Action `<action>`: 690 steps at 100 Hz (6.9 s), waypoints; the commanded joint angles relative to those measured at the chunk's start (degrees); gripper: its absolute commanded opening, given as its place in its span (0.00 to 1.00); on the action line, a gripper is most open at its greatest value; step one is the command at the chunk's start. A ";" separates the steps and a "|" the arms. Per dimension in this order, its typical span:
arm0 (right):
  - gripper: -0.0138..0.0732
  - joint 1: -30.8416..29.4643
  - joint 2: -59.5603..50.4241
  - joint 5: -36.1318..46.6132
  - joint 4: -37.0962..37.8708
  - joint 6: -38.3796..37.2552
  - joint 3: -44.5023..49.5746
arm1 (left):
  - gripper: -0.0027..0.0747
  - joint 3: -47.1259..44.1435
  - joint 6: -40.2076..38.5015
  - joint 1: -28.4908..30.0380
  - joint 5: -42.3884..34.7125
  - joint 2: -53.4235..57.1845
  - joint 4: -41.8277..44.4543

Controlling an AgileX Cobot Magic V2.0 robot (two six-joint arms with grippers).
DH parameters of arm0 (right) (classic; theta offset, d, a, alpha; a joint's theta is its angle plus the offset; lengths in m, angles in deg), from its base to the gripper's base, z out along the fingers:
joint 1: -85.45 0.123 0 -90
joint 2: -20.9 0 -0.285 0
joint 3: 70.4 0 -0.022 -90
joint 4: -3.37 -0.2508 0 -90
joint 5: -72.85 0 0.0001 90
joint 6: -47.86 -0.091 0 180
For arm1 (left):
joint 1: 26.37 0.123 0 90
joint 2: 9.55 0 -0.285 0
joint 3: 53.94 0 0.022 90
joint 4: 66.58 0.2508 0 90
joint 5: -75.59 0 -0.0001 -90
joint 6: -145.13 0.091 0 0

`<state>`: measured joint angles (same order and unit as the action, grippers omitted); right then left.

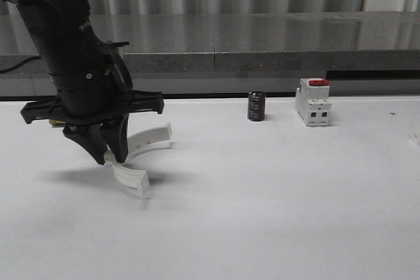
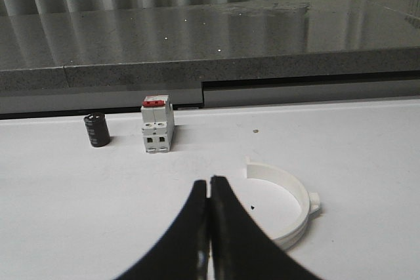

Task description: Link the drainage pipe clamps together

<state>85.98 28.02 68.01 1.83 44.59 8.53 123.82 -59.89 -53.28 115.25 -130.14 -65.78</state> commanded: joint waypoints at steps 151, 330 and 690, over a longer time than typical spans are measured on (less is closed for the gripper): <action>0.08 -0.28 -1.04 4.04 0.36 0.81 -1.20 | 0.79 -6.19 7.13 7.23 -4.63 33.22 6.72; 0.08 -0.28 12.88 -12.42 -2.53 0.67 -21.52 | 0.01 -46.62 8.56 14.61 -10.37 91.18 6.83; 0.38 -15.09 107.27 -33.44 -2.22 13.36 -70.51 | 0.01 -46.62 8.56 14.61 -10.37 91.18 6.83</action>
<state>71.27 137.87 33.97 -0.18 57.38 -60.40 75.72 -51.27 -38.77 109.09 -38.71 -59.22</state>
